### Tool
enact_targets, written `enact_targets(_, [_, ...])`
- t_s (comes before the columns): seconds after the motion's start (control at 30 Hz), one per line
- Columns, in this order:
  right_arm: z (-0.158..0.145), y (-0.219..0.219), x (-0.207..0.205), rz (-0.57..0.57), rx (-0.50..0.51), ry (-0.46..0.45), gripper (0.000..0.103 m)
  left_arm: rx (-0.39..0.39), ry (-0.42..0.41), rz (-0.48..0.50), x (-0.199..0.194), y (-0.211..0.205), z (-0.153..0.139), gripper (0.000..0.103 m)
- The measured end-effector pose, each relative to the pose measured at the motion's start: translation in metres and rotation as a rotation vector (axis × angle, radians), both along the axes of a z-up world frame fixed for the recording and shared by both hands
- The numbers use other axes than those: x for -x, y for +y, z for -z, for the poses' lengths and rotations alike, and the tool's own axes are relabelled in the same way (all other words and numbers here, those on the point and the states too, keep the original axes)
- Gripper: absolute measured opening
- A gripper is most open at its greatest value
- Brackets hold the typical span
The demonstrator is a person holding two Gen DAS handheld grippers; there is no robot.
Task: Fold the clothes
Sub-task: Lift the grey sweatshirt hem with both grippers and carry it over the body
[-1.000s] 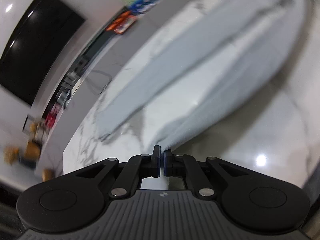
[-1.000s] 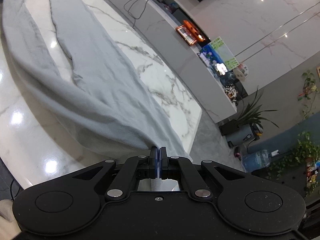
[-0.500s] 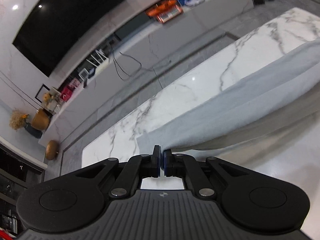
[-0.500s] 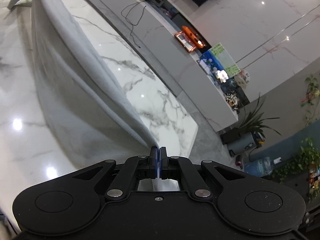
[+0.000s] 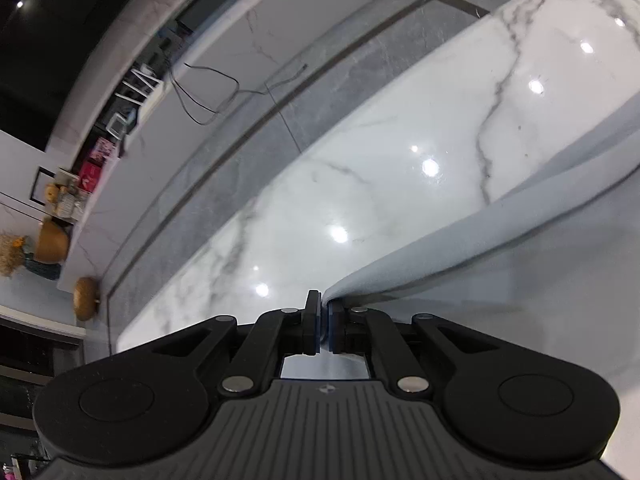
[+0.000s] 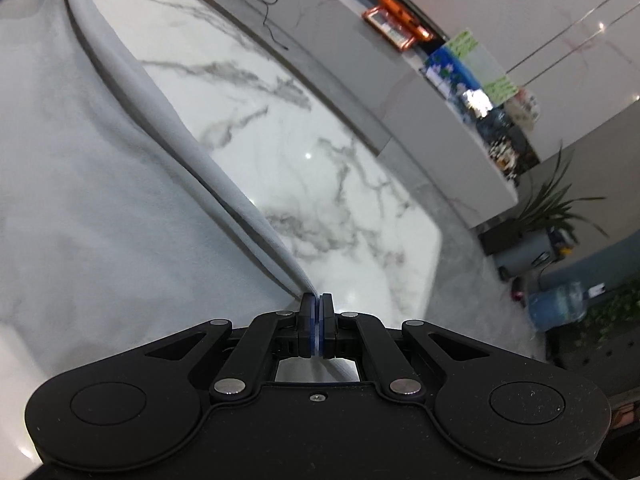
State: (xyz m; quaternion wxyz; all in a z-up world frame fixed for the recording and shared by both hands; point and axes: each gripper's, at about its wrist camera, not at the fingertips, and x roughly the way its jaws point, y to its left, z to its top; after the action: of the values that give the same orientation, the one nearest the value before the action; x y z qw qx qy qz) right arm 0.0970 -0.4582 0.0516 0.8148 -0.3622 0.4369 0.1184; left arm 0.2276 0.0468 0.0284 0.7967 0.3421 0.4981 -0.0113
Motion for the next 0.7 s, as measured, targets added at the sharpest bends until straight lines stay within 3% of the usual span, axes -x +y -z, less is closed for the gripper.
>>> enact_targets(0.13, [0.015, -0.005, -0.005, 0.025, -0.025, 0.019, 0.0, -0.009, -0.016, 0.014, 0.003, 0.003, 0.012, 0.015])
enact_targets(0.37, [0.029, -0.006, 0.0, 0.065, -0.055, -0.013, 0.0, -0.039, -0.063, 0.08, 0.02, -0.001, 0.015, 0.01])
enact_targets(0.43, [0.031, -0.005, 0.0, 0.063, -0.041, -0.02, 0.0, -0.022, -0.041, 0.083, 0.022, -0.004, 0.014, 0.001])
enact_targets(0.57, [0.035, -0.002, 0.0, 0.02, 0.026, -0.02, 0.0, -0.036, 0.01, 0.102, 0.028, -0.012, 0.014, 0.0])
enact_targets(0.7, [0.035, -0.011, -0.004, 0.035, 0.056, -0.007, 0.0, 0.013, 0.092, 0.123, 0.039, -0.016, 0.008, 0.0])
